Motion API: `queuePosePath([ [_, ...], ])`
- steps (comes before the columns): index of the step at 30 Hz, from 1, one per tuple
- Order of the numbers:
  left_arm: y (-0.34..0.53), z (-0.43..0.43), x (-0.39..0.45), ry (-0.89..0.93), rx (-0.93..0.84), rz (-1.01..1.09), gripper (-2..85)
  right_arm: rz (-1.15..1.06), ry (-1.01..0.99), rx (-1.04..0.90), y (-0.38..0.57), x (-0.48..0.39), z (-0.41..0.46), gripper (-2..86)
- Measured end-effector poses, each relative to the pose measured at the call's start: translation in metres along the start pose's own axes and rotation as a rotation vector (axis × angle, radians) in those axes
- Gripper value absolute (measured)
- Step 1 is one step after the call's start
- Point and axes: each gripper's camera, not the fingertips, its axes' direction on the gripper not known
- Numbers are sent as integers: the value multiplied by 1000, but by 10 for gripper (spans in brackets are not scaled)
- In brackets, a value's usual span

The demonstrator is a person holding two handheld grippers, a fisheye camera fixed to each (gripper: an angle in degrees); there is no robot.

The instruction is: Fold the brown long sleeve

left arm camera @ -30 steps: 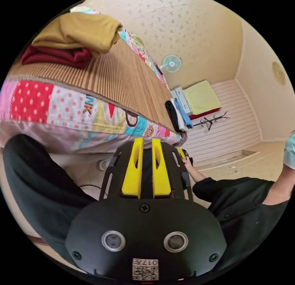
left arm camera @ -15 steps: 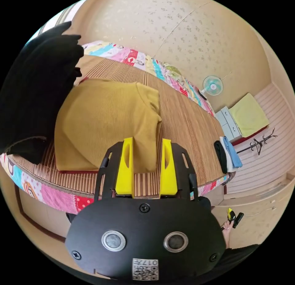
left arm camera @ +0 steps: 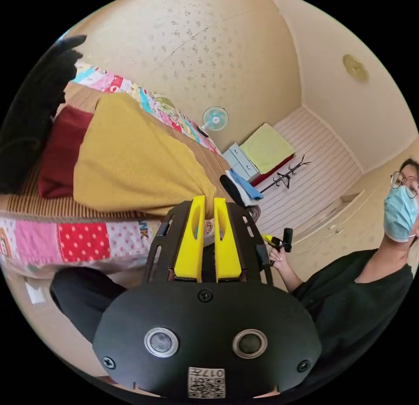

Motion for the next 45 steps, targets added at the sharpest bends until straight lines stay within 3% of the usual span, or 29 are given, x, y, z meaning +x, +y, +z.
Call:
queuePosePath([
  [5, 80, 36, -42, 189, -77, -206, 39, -2, -206, -48, -38, 10, 97, 93],
  [8, 89, 42, -41, 312, -82, -216, 40, 66, -205, -109, -57, 23, 164, 119],
  [11, 82, 50, -22, 322, -141, -154, 41, 170, -164, -204, -71, 44, 220, 132],
  [14, 72, 54, -7, 270, -184, -107, 46, 253, -239, -231, -73, 63, 248, 70],
  [17, 61, 47, -10, 144, -219, -149, 58, 236, -344, -52, -69, 54, 221, 35],
  [20, 46, 33, 0, -95, -243, -128, 69, 118, -220, 31, -78, 9, 178, 28],
  [22, 35, 24, 16, -136, -202, -53, 75, -23, -213, 33, -90, -34, 159, 25],
  [24, 22, 23, 26, -102, -178, -18, 100, -217, -172, -21, -102, -89, 150, 24],
  [30, -17, 49, -7, 316, -172, -161, 167, -524, -205, -270, -99, -153, 192, 27],
  [33, -30, 57, -14, 288, -232, -163, 163, -523, -255, -332, -88, -154, 212, 33],
  [37, -45, 73, -5, 73, -420, -70, 156, -494, -312, -363, -79, -143, 223, 50],
  [40, -51, 81, -9, 25, -467, -51, 150, -416, -409, -341, -81, -123, 221, 117],
  [42, -54, 84, -15, 34, -487, -53, 150, -346, -568, -300, -86, -104, 214, 193],
  [45, -56, 80, -31, 79, -466, -87, 149, -255, -764, -266, -90, -79, 209, 241],
])
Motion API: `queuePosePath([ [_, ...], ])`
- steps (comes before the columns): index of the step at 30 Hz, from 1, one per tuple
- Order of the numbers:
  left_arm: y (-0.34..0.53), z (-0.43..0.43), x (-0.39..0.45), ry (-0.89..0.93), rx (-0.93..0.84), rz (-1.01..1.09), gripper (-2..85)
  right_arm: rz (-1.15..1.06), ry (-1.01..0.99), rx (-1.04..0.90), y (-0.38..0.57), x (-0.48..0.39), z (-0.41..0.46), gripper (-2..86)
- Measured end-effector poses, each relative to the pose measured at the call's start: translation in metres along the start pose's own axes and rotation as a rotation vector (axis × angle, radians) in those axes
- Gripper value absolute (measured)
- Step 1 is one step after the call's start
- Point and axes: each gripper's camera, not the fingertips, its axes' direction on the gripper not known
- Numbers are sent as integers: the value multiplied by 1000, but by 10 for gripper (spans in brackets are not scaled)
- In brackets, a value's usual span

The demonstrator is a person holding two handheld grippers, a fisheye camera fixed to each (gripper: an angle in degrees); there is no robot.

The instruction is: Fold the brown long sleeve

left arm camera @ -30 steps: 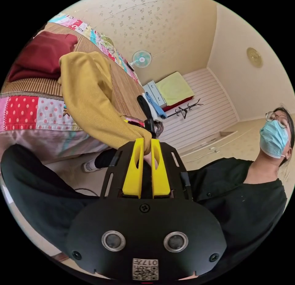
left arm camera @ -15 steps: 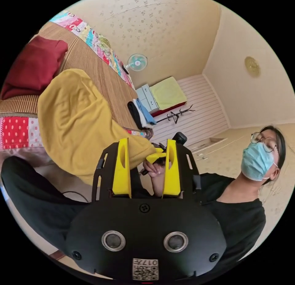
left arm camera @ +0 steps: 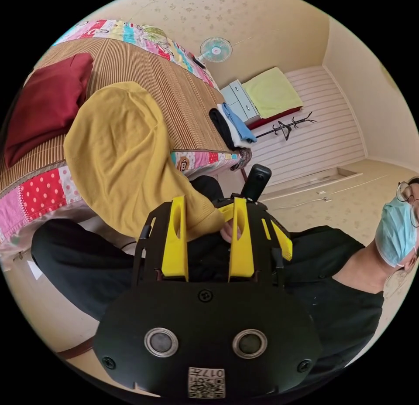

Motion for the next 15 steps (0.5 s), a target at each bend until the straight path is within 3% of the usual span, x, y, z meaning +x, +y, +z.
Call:
queuePosePath([
  [3, 0, -4, -16, 40, -9, -22, 143, 46, -129, 83, 8, 15, -17, 259],
  [9, 5, 3, -38, 43, -92, -29, 111, 33, -86, 1, 7, 14, -22, 250],
  [15, 25, -14, -77, 343, -23, 17, 65, -1, -130, 6, 9, 12, -50, 218],
])
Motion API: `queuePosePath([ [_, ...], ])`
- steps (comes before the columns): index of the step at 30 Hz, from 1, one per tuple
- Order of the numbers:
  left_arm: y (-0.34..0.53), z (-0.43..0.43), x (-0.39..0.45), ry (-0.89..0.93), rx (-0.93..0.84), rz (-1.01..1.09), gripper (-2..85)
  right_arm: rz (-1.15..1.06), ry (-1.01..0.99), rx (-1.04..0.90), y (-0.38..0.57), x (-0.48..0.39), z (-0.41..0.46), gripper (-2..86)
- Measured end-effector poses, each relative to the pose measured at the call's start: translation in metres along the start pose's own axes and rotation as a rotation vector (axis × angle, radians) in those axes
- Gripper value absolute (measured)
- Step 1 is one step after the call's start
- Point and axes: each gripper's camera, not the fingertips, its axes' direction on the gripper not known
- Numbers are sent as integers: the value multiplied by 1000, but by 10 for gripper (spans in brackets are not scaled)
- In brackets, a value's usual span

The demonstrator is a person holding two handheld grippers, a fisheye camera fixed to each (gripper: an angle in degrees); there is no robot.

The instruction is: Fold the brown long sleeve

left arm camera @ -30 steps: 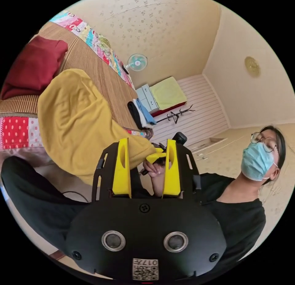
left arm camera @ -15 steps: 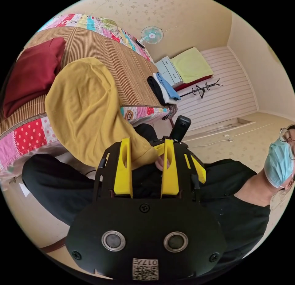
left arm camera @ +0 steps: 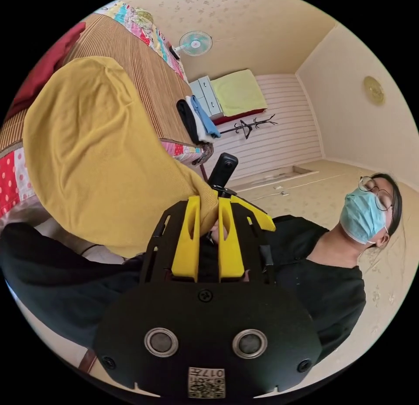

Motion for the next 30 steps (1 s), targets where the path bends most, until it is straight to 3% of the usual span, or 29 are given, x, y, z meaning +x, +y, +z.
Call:
queuePosePath([
  [4, 21, -22, 2, 55, 36, 114, 53, -56, 40, -51, 0, -19, -7, 198],
  [10, 76, -114, 46, 220, 324, 517, 51, -135, 3, 109, 17, -51, -63, 132],
  [18, 131, -190, 129, 173, 607, 942, 51, -76, 389, 157, 32, -79, -77, 121],
  [22, 140, -202, 163, 292, 655, 1113, 50, -35, 517, 116, 32, -81, -59, 124],
  [26, 141, -212, 175, 482, 696, 1155, 50, -133, 801, 40, 30, -100, -15, 135],
  [30, 138, -208, 184, 657, 667, 1179, 50, -179, 835, -39, 14, -100, 27, 145],
])
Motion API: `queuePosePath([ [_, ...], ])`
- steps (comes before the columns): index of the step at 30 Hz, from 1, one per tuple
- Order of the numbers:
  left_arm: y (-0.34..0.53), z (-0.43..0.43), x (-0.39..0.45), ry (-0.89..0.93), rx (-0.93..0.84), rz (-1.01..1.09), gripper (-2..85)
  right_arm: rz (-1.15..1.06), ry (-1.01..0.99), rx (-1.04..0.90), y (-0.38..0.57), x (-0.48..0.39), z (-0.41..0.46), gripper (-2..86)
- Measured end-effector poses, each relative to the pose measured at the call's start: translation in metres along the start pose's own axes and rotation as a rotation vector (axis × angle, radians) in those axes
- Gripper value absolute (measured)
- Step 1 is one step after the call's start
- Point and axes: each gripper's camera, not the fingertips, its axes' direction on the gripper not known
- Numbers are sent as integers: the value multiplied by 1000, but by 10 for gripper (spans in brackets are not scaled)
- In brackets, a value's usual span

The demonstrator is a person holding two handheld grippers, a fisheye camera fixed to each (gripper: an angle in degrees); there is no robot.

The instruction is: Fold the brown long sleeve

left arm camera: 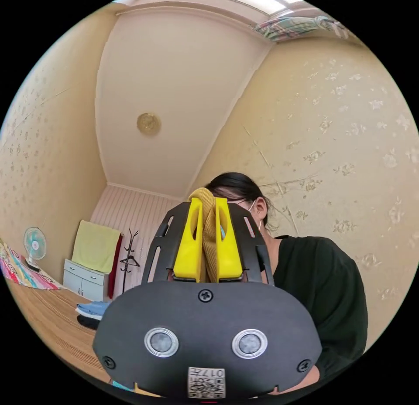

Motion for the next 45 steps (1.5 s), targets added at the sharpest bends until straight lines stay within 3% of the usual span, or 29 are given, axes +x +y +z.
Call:
queuePosePath([
  [4, 0, 6, -6, 173, 92, -49, 50, -15, -24, 15, -14, -10, 18, 140],
  [9, -9, 14, -3, 146, 74, -97, 50, -54, -143, 43, -21, -24, 21, 52],
  [12, -20, 11, 10, 70, 29, -93, 50, 6, 54, 166, -22, -30, -22, 41],
  [15, -35, 4, 26, -115, -71, -80, 50, 149, 229, 402, -25, -33, -100, 37],
  [18, -51, 8, 42, -531, -274, -64, 51, 205, 409, 574, -41, -55, -174, 35],
  [20, -56, 29, 52, -796, -460, 24, 51, 129, 484, 584, -61, -82, -203, 35],
  [23, -52, 41, 41, -873, -542, 3, 50, 8, 612, 636, -84, -140, -233, 34],
  [28, -45, 32, 25, -827, -471, -108, 49, -180, 710, 766, -89, -235, -255, 34],
  [36, -53, 80, 76, -710, -241, 100, 50, -400, 753, 981, -53, -346, -272, 32],
  [40, -56, 107, 73, -835, -168, 110, 50, -370, 805, 995, -53, -359, -264, 32],
  [45, -71, 111, 1, -920, -170, -71, 51, -372, 831, 899, -99, -304, -251, 34],
])
